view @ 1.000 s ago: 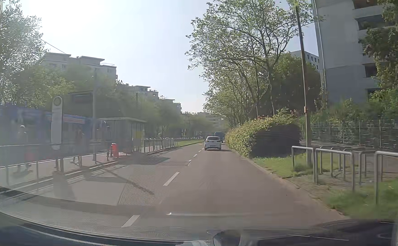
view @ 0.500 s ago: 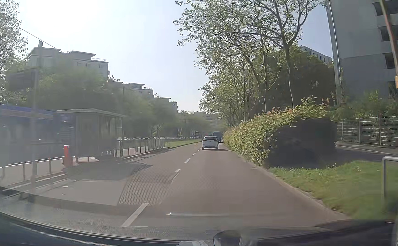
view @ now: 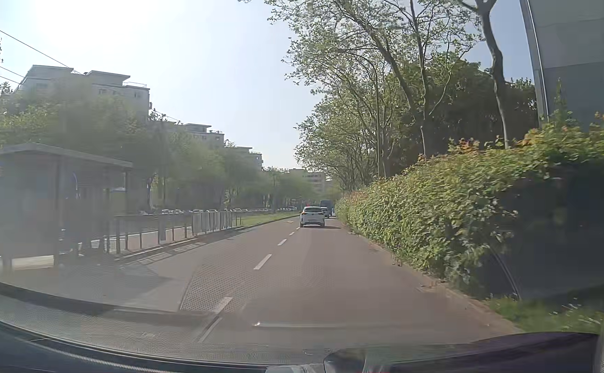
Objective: Follow the waypoints while adhering to traffic rules and regulations
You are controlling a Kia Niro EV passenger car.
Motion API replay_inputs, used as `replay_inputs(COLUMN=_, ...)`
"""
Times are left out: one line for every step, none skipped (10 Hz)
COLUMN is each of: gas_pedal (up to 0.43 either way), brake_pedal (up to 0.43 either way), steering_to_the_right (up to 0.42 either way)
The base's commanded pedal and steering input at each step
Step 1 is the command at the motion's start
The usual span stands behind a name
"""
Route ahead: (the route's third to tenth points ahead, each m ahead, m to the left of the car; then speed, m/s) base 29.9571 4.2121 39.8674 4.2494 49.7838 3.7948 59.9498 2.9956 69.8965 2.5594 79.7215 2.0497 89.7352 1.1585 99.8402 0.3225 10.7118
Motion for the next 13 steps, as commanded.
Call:
replay_inputs(gas_pedal=0.130, brake_pedal=0.000, steering_to_the_right=0.005)
replay_inputs(gas_pedal=0.130, brake_pedal=0.000, steering_to_the_right=0.005)
replay_inputs(gas_pedal=0.130, brake_pedal=0.000, steering_to_the_right=0.005)
replay_inputs(gas_pedal=0.130, brake_pedal=0.000, steering_to_the_right=0.005)
replay_inputs(gas_pedal=0.130, brake_pedal=0.000, steering_to_the_right=0.005)
replay_inputs(gas_pedal=0.130, brake_pedal=0.000, steering_to_the_right=0.004)
replay_inputs(gas_pedal=0.130, brake_pedal=0.000, steering_to_the_right=0.004)
replay_inputs(gas_pedal=0.130, brake_pedal=0.000, steering_to_the_right=0.004)
replay_inputs(gas_pedal=0.130, brake_pedal=0.000, steering_to_the_right=0.003)
replay_inputs(gas_pedal=0.130, brake_pedal=0.000, steering_to_the_right=0.003)
replay_inputs(gas_pedal=0.130, brake_pedal=0.000, steering_to_the_right=0.003)
replay_inputs(gas_pedal=0.118, brake_pedal=0.000, steering_to_the_right=0.003)
replay_inputs(gas_pedal=0.118, brake_pedal=0.000, steering_to_the_right=0.001)
